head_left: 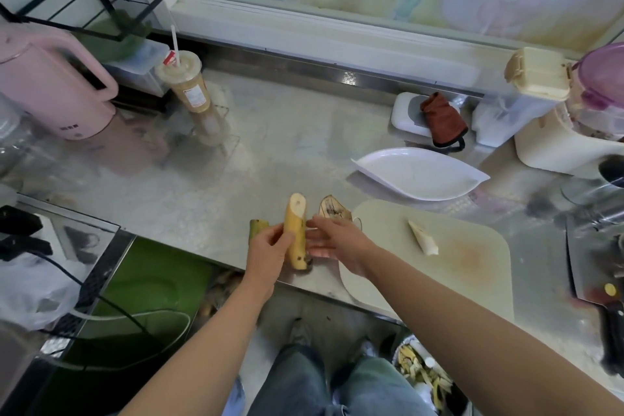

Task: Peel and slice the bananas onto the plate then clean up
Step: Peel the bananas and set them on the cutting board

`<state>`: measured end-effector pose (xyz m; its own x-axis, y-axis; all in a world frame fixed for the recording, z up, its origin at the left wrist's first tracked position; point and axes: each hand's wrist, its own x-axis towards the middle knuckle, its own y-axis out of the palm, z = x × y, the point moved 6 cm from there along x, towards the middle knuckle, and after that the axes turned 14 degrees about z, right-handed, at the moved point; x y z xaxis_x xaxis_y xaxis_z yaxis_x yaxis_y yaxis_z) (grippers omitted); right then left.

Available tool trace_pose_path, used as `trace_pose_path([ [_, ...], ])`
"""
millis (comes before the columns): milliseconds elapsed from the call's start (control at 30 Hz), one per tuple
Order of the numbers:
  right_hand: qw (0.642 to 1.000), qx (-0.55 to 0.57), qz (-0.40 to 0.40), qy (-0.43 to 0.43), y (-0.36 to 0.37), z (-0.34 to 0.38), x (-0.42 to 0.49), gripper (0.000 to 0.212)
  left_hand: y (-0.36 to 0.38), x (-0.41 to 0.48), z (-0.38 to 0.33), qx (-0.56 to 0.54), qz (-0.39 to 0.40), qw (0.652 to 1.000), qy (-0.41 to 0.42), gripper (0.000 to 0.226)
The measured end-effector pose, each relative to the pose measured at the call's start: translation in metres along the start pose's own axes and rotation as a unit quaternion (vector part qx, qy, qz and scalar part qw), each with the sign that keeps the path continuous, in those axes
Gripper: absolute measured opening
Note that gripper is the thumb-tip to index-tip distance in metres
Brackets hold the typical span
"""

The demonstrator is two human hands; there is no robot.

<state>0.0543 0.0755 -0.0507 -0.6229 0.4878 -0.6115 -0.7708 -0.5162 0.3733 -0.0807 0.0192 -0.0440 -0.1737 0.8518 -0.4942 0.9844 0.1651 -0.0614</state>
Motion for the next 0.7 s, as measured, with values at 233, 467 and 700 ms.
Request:
trace_pose_path([
  [233, 0.997, 0.013, -0.061, -0.055, -0.017, 0.021, -0.016, 0.021, 0.027, 0.003, -0.014, -0.075, 0.1, 0.992, 0.026, 0.015],
  [467, 0.997, -0.034, -0.059, -0.029, -0.024, 0.024, -0.02, 0.026, 0.033, 0.0, -0.024, -0.006, 0.072, 0.996, 0.059, 0.018],
  [700, 0.996, -0.065, -0.053, -0.013, -0.025, 0.027, -0.025, 0.022, 0.034, -0.001, -0.023, 0.046, 0.059, 0.995, 0.06, 0.03],
])
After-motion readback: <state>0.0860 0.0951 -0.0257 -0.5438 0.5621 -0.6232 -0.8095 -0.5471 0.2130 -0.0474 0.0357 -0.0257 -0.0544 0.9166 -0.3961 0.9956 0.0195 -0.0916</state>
